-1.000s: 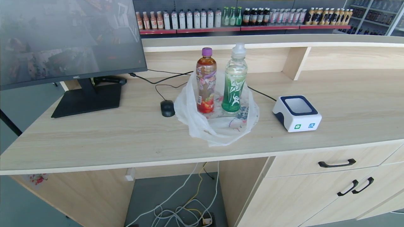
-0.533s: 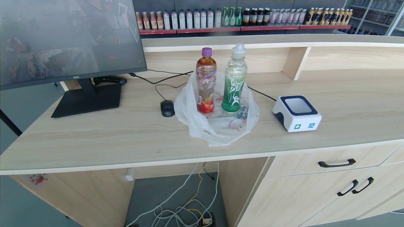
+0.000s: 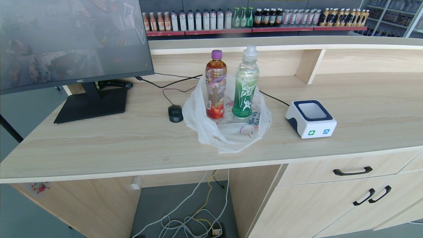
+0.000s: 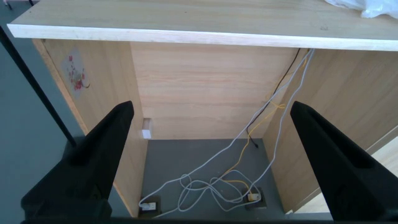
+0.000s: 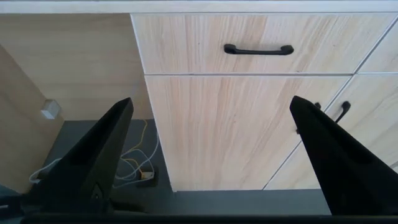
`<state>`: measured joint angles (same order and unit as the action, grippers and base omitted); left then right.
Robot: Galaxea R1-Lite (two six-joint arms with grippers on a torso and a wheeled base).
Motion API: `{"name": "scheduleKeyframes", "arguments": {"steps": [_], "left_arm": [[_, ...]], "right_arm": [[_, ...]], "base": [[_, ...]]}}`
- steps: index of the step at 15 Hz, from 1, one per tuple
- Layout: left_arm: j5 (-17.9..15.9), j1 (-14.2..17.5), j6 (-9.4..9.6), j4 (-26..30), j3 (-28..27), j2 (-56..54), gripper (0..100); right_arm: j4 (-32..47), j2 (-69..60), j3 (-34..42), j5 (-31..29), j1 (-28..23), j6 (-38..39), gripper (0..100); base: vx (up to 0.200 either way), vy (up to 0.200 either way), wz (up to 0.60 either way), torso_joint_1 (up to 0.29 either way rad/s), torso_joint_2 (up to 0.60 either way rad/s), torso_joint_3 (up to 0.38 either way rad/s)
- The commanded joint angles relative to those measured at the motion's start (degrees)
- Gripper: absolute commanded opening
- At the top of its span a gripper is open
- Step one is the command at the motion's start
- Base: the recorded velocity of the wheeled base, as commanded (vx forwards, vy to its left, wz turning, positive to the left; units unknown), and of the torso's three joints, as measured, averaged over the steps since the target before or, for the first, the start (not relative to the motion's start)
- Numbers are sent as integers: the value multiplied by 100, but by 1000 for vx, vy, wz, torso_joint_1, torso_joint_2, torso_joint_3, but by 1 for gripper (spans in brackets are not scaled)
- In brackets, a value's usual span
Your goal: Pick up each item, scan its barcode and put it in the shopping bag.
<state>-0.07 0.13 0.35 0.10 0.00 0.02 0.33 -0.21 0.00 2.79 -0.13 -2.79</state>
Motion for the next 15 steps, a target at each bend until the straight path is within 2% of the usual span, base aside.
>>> {"name": "scheduleKeyframes", "arguments": {"steps": [1, 5, 8, 15], "left_arm": [[7, -5, 0, -1, 0, -2, 100], [7, 4, -18, -1, 0, -2, 100], [7, 4, -35, -1, 0, -2, 100], [7, 4, -35, -1, 0, -2, 100]], "right_arm": [[2, 21, 0, 11, -4, -2, 100], [2, 21, 0, 11, 5, 7, 100], [2, 21, 0, 11, -4, -11, 100], [2, 21, 0, 2, -4, 24, 100]], "base": [[0, 0, 0, 0, 0, 0], [0, 0, 0, 0, 0, 0], [200, 0, 0, 1, 2, 2], [0, 0, 0, 0, 0, 0]]}}
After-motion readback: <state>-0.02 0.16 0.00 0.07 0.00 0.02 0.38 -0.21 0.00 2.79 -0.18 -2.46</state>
